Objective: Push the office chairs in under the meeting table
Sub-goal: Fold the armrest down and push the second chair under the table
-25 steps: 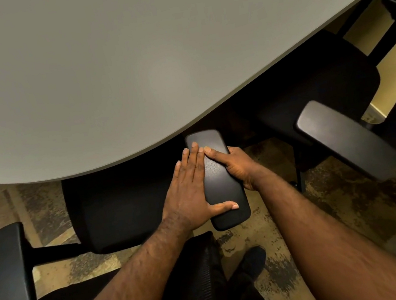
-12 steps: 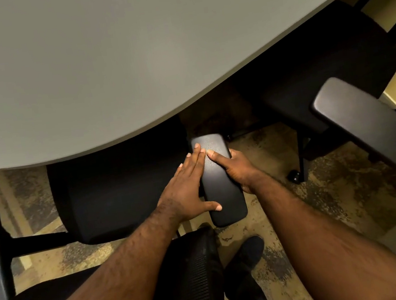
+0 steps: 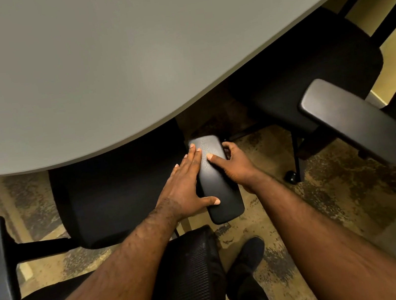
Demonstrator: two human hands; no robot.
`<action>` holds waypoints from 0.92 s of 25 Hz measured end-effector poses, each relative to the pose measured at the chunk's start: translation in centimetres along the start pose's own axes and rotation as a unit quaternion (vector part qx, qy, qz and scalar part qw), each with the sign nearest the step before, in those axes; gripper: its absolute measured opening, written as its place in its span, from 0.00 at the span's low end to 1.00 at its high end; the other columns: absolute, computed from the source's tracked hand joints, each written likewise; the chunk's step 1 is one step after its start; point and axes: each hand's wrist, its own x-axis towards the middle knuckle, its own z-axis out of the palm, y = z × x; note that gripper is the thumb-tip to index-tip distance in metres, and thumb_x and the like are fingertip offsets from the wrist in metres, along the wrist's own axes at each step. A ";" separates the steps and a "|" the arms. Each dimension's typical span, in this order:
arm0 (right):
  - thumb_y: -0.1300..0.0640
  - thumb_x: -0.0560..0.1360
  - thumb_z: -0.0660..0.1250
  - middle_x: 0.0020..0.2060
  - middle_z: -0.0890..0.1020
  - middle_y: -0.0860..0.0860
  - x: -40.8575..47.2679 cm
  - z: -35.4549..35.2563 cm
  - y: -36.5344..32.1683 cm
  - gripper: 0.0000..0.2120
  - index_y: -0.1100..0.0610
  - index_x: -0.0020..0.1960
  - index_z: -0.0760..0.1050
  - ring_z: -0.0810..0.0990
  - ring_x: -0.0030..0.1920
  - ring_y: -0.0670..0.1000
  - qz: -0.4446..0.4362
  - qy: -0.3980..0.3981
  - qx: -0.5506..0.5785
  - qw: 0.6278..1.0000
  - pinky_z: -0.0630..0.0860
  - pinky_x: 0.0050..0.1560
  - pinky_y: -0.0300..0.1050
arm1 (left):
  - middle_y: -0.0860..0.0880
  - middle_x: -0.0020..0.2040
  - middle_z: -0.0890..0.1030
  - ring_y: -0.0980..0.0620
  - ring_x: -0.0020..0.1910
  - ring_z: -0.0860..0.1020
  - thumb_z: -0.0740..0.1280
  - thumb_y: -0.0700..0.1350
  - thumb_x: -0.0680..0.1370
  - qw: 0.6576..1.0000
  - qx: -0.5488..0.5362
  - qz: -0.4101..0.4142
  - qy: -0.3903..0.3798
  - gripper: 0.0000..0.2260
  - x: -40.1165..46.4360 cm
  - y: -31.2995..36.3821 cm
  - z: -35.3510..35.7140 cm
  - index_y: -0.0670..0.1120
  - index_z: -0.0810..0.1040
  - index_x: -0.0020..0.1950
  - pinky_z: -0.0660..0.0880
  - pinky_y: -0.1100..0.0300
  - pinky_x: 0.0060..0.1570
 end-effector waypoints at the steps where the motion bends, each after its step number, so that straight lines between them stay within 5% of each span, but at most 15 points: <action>1: 0.49 0.74 0.71 0.67 0.72 0.54 -0.5 -0.3 -0.5 0.34 0.58 0.73 0.61 0.73 0.64 0.54 -0.019 0.020 -0.028 0.999 0.72 0.64 0.55 | 0.57 0.77 0.35 0.58 0.76 0.42 0.75 0.64 0.65 1.000 -0.015 -0.009 0.007 0.57 -0.3 0.3 -0.5 0.52 0.38 0.78 0.44 0.54 0.74; 5: 0.51 0.75 0.70 0.65 0.73 0.52 -4.1 -1.4 -3.5 0.25 0.55 0.69 0.68 0.73 0.62 0.50 -0.116 0.050 -0.084 0.988 0.72 0.62 0.48 | 0.51 0.79 0.53 0.55 0.75 0.56 0.75 0.59 0.68 0.982 -0.174 -0.064 0.035 0.48 -1.6 2.6 -3.7 0.50 0.50 0.79 0.57 0.60 0.69; 10: 0.51 0.75 0.69 0.49 0.80 0.46 -11.3 -3.0 -8.5 0.15 0.52 0.60 0.76 0.79 0.50 0.45 -0.182 0.053 -0.071 0.979 0.76 0.48 0.38 | 0.51 0.65 0.75 0.57 0.57 0.74 0.72 0.55 0.73 0.972 -0.229 -0.058 0.008 0.29 -4.4 5.9 -9.0 0.49 0.68 0.71 0.69 0.67 0.51; 15: 0.53 0.75 0.70 0.50 0.81 0.51 -18.9 -2.9 -11.9 0.15 0.56 0.60 0.77 0.81 0.51 0.52 -0.200 0.058 -0.085 0.974 0.77 0.54 0.49 | 0.51 0.54 0.80 0.55 0.54 0.77 0.72 0.53 0.75 0.980 -0.196 -0.038 0.016 0.20 -11.1 7.5 -14.6 0.48 0.76 0.64 0.70 0.63 0.53; 21: 0.53 0.75 0.70 0.52 0.82 0.51 -28.0 -2.1 -13.4 0.15 0.56 0.60 0.77 0.81 0.51 0.52 -0.258 0.029 -0.120 0.958 0.77 0.54 0.49 | 0.52 0.53 0.82 0.54 0.52 0.79 0.71 0.52 0.76 0.968 -0.238 -0.027 0.072 0.18 -22.1 9.1 -19.0 0.48 0.77 0.64 0.75 0.57 0.54; 23: 0.52 0.75 0.70 0.50 0.82 0.50 -30.8 -1.6 -13.7 0.14 0.55 0.59 0.77 0.81 0.50 0.50 -0.289 0.009 -0.137 0.947 0.78 0.54 0.48 | 0.52 0.53 0.81 0.56 0.52 0.79 0.70 0.52 0.76 0.970 -0.225 -0.025 0.084 0.17 -25.9 8.9 -19.2 0.49 0.77 0.64 0.74 0.64 0.49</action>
